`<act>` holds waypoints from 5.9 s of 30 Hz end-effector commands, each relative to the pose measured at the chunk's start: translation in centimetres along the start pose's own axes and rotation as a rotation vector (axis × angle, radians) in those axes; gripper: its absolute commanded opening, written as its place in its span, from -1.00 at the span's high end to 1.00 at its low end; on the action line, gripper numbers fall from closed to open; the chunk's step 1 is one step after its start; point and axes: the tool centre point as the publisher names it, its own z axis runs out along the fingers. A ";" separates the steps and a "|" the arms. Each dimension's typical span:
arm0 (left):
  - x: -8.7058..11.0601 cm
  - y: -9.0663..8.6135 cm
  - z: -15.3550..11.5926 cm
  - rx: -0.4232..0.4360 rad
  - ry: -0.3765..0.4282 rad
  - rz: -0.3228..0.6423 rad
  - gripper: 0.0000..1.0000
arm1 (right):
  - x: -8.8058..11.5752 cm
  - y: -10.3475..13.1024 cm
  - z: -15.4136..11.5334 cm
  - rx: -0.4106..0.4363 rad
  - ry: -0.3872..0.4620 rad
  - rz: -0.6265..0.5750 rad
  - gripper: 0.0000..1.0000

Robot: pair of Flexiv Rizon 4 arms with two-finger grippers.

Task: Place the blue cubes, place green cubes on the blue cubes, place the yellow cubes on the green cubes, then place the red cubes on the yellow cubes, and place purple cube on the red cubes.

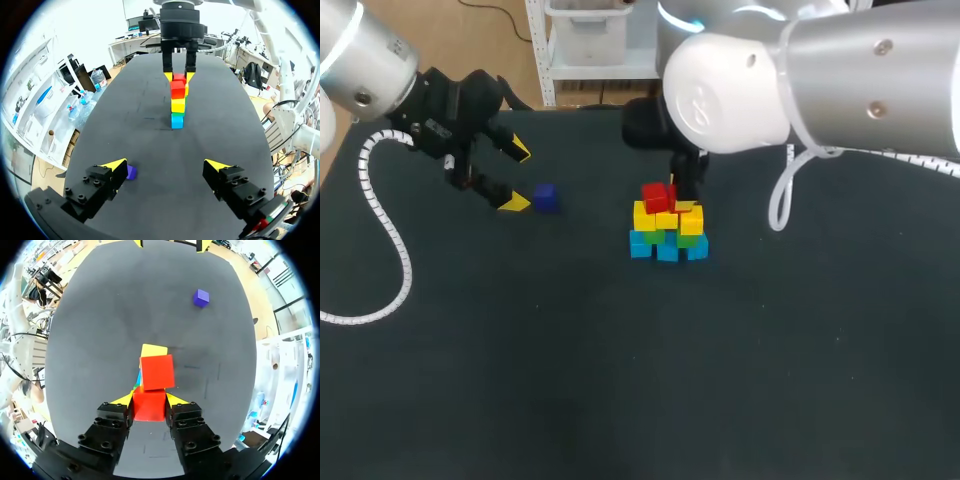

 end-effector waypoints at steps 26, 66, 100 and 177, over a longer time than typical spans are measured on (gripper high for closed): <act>0.1 -0.1 0.0 -0.002 -0.004 0.003 -1.00 | 1.4 1.0 -2.3 0.061 -0.167 0.009 -1.00; 0.1 -0.1 0.0 -0.002 -0.004 0.003 -1.00 | 14.0 6.6 -4.8 0.162 -0.932 -0.029 -1.00; 0.1 -0.1 0.0 -0.002 -0.004 0.003 -1.00 | 12.2 4.8 -6.9 0.109 -0.865 0.035 -1.00; 7.6 11.8 9.1 0.294 0.582 0.019 -1.00 | 12.0 4.9 -7.0 0.110 -0.848 0.036 -1.00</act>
